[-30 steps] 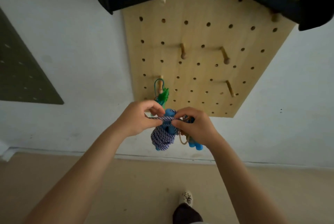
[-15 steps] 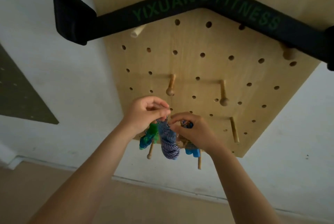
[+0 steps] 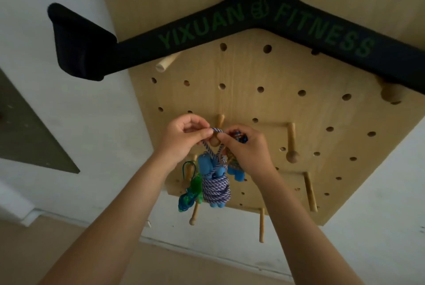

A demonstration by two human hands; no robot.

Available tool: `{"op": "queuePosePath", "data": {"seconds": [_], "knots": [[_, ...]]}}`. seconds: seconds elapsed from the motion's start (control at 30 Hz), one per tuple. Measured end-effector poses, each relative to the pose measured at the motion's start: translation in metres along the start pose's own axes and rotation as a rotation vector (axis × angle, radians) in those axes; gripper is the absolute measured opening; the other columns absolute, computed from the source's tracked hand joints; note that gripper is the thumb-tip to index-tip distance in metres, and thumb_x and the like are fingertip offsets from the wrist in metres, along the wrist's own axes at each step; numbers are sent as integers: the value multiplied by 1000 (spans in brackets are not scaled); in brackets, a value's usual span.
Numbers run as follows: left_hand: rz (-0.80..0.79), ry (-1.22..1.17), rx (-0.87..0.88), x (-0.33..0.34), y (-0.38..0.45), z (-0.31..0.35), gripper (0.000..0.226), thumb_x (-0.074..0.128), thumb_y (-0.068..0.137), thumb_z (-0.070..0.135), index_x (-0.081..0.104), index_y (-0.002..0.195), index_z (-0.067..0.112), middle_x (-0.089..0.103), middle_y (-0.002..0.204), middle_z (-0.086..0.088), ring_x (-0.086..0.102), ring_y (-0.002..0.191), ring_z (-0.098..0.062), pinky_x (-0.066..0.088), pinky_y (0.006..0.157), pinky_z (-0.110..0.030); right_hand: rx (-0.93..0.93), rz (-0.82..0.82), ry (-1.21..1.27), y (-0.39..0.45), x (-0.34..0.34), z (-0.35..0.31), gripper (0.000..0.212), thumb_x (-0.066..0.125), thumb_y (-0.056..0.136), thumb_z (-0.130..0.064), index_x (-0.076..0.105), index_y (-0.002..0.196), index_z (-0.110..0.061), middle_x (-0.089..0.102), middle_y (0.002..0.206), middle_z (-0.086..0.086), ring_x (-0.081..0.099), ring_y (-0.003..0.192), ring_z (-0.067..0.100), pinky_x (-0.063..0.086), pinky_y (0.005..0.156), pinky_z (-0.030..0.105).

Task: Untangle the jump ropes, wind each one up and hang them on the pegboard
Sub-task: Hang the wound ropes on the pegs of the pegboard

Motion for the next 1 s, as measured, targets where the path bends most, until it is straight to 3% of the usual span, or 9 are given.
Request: {"op": "queuePosePath", "data": {"seconds": [0.07,0.2,0.3,0.37,0.43,0.5,0.67,0.87,1.0], "knots": [[11,-25,-12,2,7,-6,18,75,82,-2,68,82,15,70,80,1,65,73,-6,53,71,-19,37,5,35,6,2,4,8,73,87,-16,74,84,-9,74,78,8,68,69,18,56,70,34],[-7,6,-23,6,4,-12,13,81,80,15,73,85,24,74,94,11,67,94,-2,51,89,-23,148,91,132,3,-8,14,9,75,85,-32,72,86,-24,73,80,-2,70,77,16,57,76,34],[19,120,-86,-3,-16,-18,15,84,75,26,71,83,23,71,84,10,64,77,2,52,72,-16,236,111,169,-7,-15,24,16,71,84,-47,70,79,-31,74,85,0,71,84,21,58,84,42],[-132,131,-154,4,-35,-27,24,88,66,29,71,82,24,69,75,6,63,68,-8,53,64,-23,268,111,195,-15,-15,30,22,69,82,-54,70,76,-33,73,88,2,71,88,27,57,88,49],[-253,120,-168,22,-50,-38,34,89,62,24,71,91,27,69,76,6,63,70,-9,54,66,-24,288,106,218,-22,-12,35,32,68,79,-60,70,75,-29,72,86,5,70,87,28,55,88,52],[-185,110,-139,34,-53,-44,34,86,72,12,70,97,26,67,78,5,63,68,-5,52,64,-17,319,87,247,-28,-8,41,41,67,76,-63,69,76,-23,70,83,6,68,83,26,54,86,51],[-60,-9,-175,34,-52,-44,13,77,82,11,72,91,19,72,73,5,64,57,-5,44,50,-12,296,18,253,-36,-7,44,40,63,89,-51,67,85,-11,65,82,5,63,80,19,51,79,42],[-10,-119,-214,33,-55,-33,9,77,82,10,73,88,15,73,70,3,65,61,-4,44,49,-16,179,-50,284,-43,-2,26,21,67,90,-39,67,79,-21,63,87,8,62,84,25,53,84,54],[44,-181,-174,23,-52,-18,7,74,85,9,69,88,13,75,76,-1,70,68,-11,44,47,-21,114,-101,258,-43,1,13,11,66,91,-29,71,87,-20,71,86,-3,66,84,14,54,80,34]]}}
Point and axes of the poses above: each hand's wrist, its own y-axis towards the middle knuckle, its own x-axis out of the palm, z = x × y, the point moved 4 cm from there along y, towards the middle knuckle
